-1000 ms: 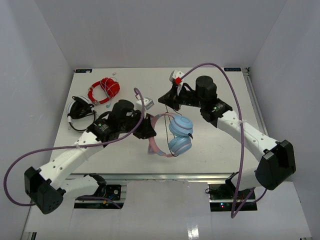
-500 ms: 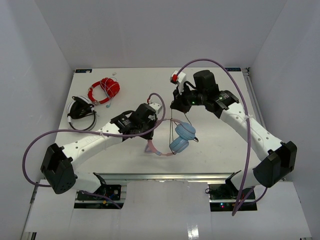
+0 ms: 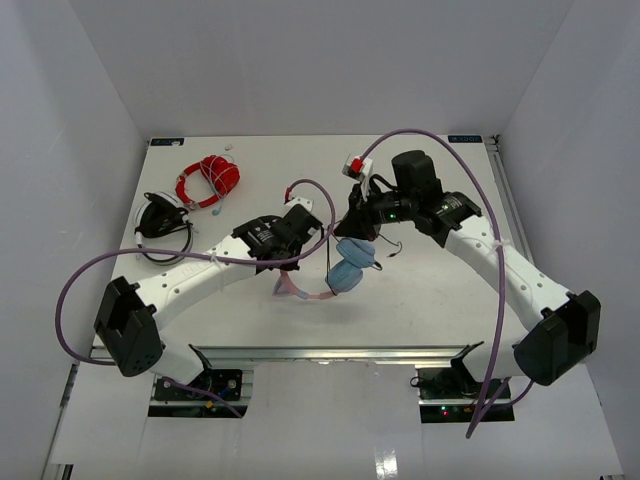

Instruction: Wrap the headphones

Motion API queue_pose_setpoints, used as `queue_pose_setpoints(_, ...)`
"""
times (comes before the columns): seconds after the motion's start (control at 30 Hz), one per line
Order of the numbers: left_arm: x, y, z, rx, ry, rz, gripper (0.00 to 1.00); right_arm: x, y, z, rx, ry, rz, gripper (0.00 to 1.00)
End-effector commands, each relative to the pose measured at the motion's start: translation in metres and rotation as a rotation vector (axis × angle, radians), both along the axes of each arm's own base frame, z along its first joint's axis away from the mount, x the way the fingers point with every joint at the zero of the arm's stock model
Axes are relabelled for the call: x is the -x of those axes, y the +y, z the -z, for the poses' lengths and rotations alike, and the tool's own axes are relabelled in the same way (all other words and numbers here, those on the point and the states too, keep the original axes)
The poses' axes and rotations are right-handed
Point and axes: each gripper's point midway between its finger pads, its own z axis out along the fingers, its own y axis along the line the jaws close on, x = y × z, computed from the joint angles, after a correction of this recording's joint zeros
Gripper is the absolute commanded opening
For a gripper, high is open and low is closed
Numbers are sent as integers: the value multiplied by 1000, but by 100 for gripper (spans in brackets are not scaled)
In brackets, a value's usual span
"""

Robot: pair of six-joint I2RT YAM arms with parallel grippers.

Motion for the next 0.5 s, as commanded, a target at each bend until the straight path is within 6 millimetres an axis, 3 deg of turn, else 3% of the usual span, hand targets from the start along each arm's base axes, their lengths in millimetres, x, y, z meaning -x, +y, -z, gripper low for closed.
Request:
queue_pose_setpoints(0.0,-12,14,-14,-1,-35,-122,0,42,8,-58,-221,-88,-146,8)
queue_pose_setpoints(0.17,-27,15,-38,102,-73,-189,0,63,5,-48,-246,-71,-141,11)
queue_pose_setpoints(0.47,-44,14,-66,220,-117,-271,0,71,15,-15,-249,-47,-87,13)
